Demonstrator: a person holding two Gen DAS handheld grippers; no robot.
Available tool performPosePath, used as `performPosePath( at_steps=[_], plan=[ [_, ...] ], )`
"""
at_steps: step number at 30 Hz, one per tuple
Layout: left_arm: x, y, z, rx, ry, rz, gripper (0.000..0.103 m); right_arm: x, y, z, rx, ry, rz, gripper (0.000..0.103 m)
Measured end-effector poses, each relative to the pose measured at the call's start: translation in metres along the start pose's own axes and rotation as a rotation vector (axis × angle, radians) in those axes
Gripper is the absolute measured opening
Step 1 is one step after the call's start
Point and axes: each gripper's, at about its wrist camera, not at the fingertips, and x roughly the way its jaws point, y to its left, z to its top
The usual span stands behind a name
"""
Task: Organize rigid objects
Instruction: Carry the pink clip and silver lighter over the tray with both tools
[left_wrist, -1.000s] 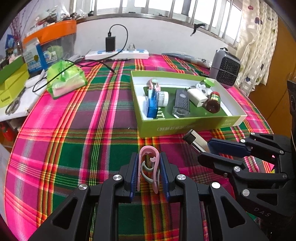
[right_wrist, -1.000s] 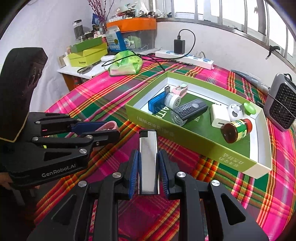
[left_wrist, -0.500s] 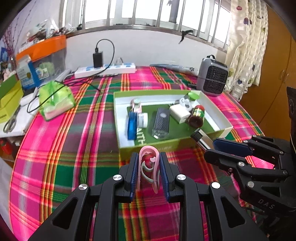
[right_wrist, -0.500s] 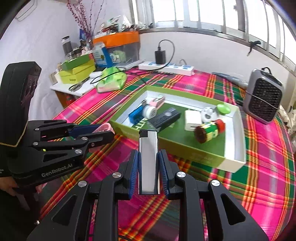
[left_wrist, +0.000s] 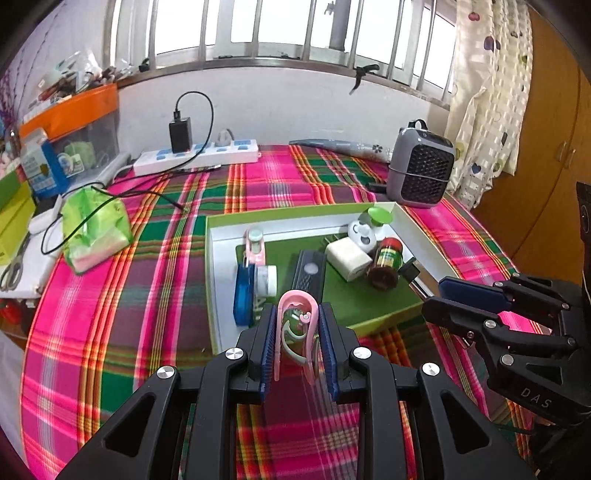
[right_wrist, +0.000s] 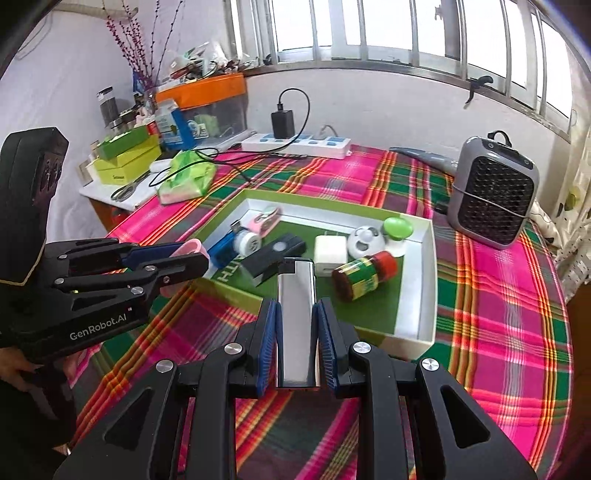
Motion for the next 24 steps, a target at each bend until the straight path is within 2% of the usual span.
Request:
performPosePath(
  at_steps=[24],
  plan=[
    [0.021, -0.008, 0.029, 0.032, -0.004, 0.006, 0.022, 0.014, -0.025, 0.021, 0.019, 0.005, -0.024, 0.024]
  ],
)
